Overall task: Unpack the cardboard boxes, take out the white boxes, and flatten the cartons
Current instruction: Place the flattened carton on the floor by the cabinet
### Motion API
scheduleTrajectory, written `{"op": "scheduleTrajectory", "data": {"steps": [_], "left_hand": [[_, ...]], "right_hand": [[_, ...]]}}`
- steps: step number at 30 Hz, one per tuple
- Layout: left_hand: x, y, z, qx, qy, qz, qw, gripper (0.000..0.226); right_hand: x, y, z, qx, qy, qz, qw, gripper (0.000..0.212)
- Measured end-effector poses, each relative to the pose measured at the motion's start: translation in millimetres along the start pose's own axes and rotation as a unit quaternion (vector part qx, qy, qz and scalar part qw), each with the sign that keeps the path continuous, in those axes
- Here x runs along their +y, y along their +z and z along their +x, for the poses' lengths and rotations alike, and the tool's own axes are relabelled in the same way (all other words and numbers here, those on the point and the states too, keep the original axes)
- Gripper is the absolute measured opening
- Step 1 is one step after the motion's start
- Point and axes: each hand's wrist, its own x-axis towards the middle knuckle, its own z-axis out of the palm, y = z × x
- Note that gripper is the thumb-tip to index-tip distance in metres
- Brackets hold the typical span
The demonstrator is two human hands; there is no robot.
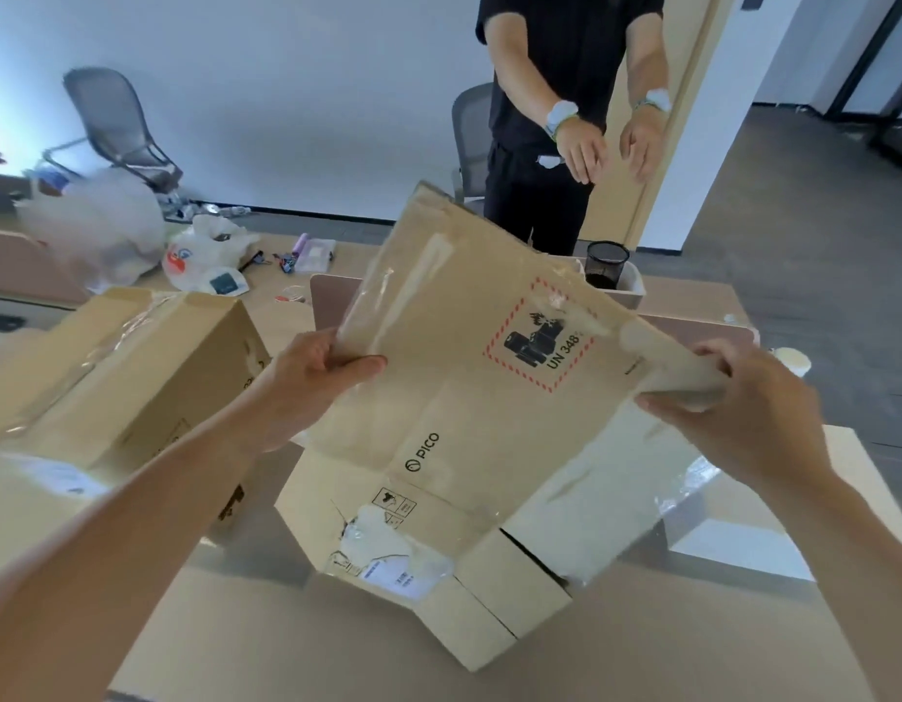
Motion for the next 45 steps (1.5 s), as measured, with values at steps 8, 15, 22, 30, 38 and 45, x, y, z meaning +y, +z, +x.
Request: {"op": "scheduleTrajectory", "data": {"steps": [8,15,22,30,38,45], "left_hand": [[20.7,-10.1,-99.1,0.146,-0.037,-0.028,0.988,0.01],[22.0,-52.1,-221.3,0.306,-0.116,-0.05,0.944,0.003],[20.7,-92.6,-377.9,0.431,-0.161,-0.104,0.882,0.036],[7.9,-114.9,-595.2,0.558,-0.175,-0.095,0.805,0.031],[0.9,-112.9,-806.0,0.63,-0.161,-0.112,0.752,0.028],[-1.6,-120.2,-983.9,0.682,-0.17,-0.114,0.702,0.025]], "right_hand": [[21.7,13.7,18.9,-0.146,0.101,0.588,0.789,0.062],[-59.2,82.9,-43.9,-0.302,-0.006,0.564,0.769,0.043],[-185.4,84.8,-104.7,-0.388,-0.073,0.607,0.69,0.037],[-317.8,68.2,-237.8,-0.472,-0.167,0.58,0.642,0.033],[-399.5,37.8,-415.2,-0.483,-0.245,0.545,0.64,0.049],[-470.4,9.1,-584.7,-0.537,-0.285,0.531,0.591,0.043]]}}
